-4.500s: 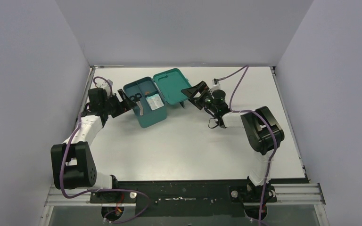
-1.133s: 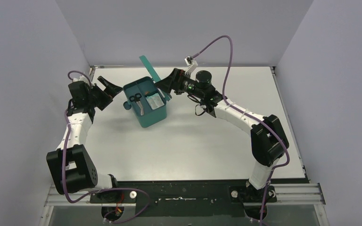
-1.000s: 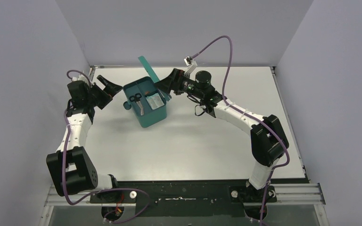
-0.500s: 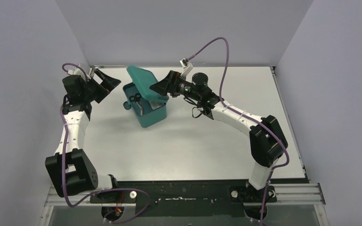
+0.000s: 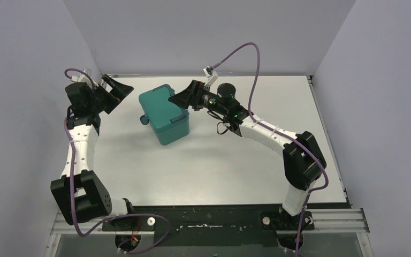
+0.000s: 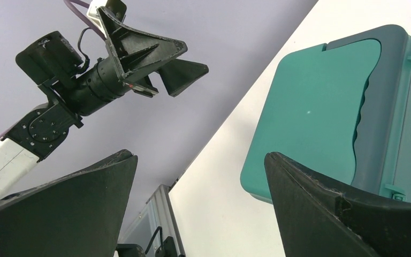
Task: Organize the medicine kit
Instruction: Close the medicine box at the center of the board.
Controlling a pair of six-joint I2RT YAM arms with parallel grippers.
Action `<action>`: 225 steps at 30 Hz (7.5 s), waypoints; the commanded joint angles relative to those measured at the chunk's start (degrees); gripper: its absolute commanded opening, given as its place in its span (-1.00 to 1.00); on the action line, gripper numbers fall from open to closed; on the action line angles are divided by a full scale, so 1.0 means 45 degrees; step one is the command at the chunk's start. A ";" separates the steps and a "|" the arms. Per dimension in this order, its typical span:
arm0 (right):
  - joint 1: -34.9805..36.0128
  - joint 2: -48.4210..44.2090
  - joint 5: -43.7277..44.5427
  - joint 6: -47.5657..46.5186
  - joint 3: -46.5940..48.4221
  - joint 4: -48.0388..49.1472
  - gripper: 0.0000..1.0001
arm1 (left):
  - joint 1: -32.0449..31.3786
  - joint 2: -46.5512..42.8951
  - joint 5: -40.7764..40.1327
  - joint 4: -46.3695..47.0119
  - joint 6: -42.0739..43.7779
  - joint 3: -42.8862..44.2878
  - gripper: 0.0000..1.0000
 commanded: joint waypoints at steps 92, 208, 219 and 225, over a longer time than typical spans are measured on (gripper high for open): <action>0.1131 0.5180 0.2852 -0.2155 0.3727 -0.6242 -0.80 | -0.2047 0.3977 0.1677 1.2391 -0.6576 -0.5352 0.80; 0.1200 0.5332 0.2564 -0.2266 0.3090 -0.6001 -0.79 | -0.1979 0.2737 -0.0223 0.8173 -0.3457 -0.4434 -0.06; 0.1211 0.5359 0.2524 -0.2345 0.3119 -0.6001 -0.78 | -0.2418 0.2240 -0.1085 0.6080 -0.1658 -0.3400 -0.01; 0.1213 0.5378 0.2448 -0.2381 0.3081 -0.6001 -0.78 | -0.2568 0.2270 -0.1177 0.5858 -0.1418 -0.3227 0.01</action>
